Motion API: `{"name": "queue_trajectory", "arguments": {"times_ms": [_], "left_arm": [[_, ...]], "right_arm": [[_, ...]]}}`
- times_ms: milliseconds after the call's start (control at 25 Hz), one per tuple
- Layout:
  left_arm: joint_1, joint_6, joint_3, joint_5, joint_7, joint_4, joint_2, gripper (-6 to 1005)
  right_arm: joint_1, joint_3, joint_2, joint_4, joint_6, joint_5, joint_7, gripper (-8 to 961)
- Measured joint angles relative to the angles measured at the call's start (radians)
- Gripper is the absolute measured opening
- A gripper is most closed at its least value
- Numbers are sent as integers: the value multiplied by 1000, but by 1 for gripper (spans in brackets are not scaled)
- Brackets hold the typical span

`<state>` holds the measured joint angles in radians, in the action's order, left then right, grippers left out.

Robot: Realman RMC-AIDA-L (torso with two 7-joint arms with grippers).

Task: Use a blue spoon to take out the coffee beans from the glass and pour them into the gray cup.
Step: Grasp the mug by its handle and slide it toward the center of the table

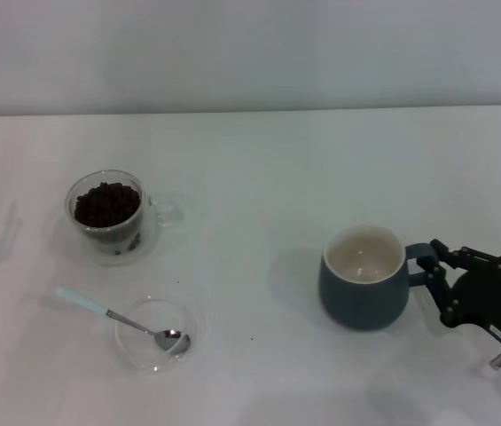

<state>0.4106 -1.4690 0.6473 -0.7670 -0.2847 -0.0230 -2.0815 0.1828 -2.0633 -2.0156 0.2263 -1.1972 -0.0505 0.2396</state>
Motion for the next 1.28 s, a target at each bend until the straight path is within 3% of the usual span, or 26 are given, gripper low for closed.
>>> {"name": "queue_trajectory", "arguments": {"times_ms": [520, 1280], "left_arm": [[-4, -2, 0, 0, -1, 0, -2, 714], [-1, -4, 0, 0, -1, 2, -3, 713]], "right_arm": [[12, -137, -4, 133, 84, -5, 8, 166], [37, -184, -7, 174, 112, -8, 9, 170]]}}
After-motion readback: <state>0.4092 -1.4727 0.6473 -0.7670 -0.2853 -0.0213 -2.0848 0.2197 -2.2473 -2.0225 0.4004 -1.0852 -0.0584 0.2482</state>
